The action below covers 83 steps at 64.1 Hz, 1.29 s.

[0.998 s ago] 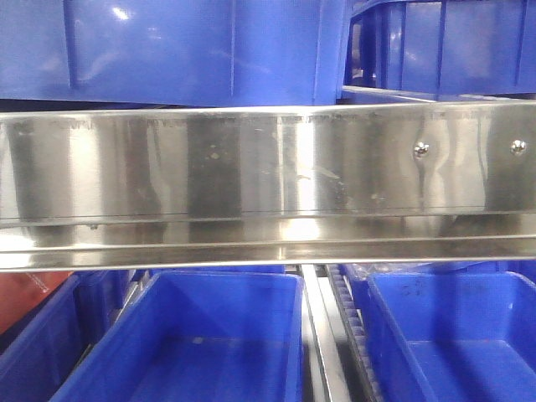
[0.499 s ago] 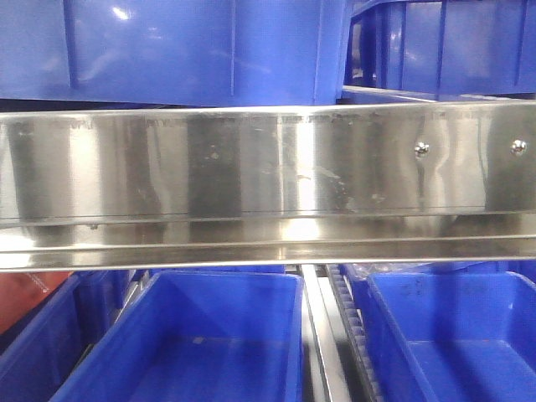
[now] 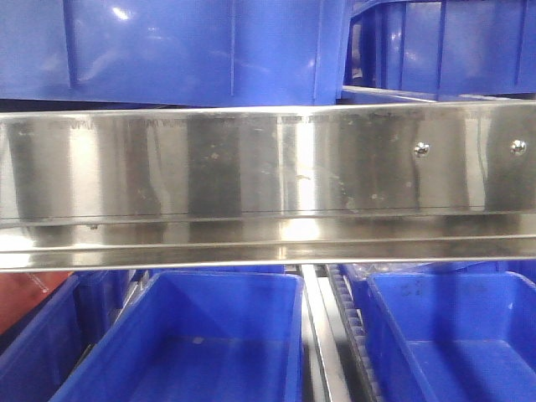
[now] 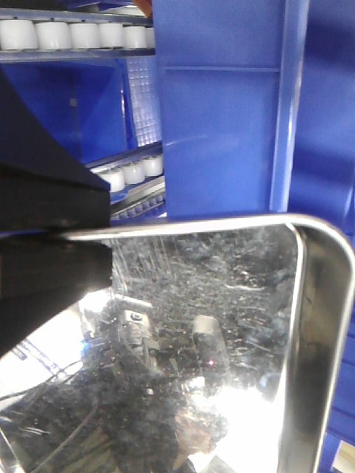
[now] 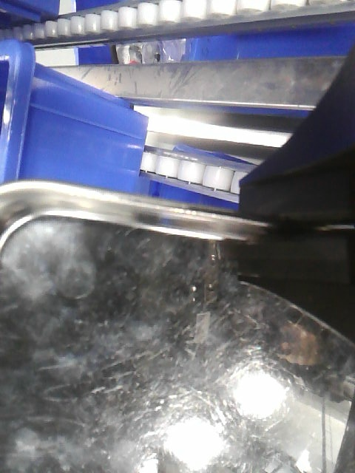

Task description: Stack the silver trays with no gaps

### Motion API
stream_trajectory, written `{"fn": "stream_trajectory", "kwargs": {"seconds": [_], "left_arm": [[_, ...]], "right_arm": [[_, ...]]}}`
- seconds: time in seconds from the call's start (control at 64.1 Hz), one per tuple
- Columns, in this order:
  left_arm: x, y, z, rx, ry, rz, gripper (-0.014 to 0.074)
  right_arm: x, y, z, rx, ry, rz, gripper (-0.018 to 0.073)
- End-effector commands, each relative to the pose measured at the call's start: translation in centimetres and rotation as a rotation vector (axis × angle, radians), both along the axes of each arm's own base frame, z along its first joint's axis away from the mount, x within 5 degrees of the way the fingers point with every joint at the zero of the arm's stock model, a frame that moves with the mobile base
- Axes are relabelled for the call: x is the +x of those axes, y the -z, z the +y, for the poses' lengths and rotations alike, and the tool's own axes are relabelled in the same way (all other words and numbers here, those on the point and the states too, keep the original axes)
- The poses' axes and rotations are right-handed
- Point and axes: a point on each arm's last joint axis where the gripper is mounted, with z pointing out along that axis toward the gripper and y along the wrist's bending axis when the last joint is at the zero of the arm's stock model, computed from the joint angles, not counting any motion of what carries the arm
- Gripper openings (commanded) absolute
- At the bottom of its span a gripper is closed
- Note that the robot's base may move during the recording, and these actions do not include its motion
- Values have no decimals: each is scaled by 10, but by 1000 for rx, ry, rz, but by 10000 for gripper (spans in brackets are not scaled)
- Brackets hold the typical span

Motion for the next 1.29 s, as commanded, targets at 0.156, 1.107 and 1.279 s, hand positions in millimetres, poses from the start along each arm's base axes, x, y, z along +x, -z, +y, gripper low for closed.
{"fn": "stream_trajectory", "kwargs": {"seconds": [0.156,1.107,1.279], "left_arm": [[-3,-9,-3,-62,21,-54,-16],[-3,-9,-3,-62,21,-54,-16],[-3,-9,-3,-62,21,-54,-16]], "right_arm": [[-8,-7,3,-4,-36,-61,-59],[-13,-9,7,-15,-58,-101,-59],[-13,-9,7,-15,-58,-101,-59]]}}
